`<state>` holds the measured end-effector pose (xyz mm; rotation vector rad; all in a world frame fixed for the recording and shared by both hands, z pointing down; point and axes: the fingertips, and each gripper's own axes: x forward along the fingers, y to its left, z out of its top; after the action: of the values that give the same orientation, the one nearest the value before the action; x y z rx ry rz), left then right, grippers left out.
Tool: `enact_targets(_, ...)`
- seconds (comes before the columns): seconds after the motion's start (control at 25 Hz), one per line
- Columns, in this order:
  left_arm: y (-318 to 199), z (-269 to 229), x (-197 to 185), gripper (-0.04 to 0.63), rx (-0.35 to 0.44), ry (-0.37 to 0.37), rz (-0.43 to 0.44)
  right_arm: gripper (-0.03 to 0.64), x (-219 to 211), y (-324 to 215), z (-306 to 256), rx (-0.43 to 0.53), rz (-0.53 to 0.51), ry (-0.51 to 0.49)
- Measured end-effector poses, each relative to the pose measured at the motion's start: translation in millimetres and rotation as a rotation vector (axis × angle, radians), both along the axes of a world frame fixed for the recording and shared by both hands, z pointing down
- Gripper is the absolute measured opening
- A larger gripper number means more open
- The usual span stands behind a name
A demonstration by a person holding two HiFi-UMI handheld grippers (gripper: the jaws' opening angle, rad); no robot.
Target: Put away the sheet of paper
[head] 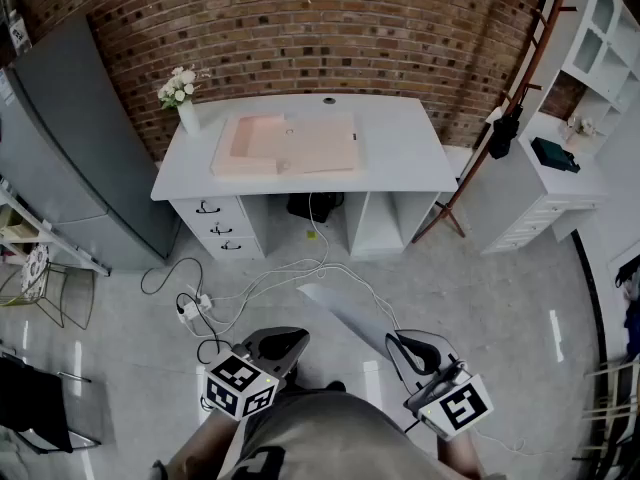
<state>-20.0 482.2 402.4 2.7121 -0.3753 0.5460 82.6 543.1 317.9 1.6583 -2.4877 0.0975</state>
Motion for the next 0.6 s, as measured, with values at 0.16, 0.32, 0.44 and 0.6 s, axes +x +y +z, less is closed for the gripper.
enact_targets(0.16,15.1,-3.3,11.4,0.018,0.006,-0.008,0.005,0.023,9.3,13.4,-0.3,0.008,-0.007,0.007)
enact_targets(0.32,24.3,-6.0,18.9,0.019,0.009,-0.018,0.004,0.023,14.3,20.0,-0.3,0.022,-0.015,0.038)
enact_targets(0.44,27.3,-5.7,21.0,0.018,0.009,-0.029,-0.005,0.023,18.4,22.7,0.6,0.028,-0.009,0.017)
enact_targets(0.6,22.9,-8.2,22.3,0.020,0.013,-0.038,-0.019,0.023,25.2,23.6,-2.9,0.040,0.005,-0.036)
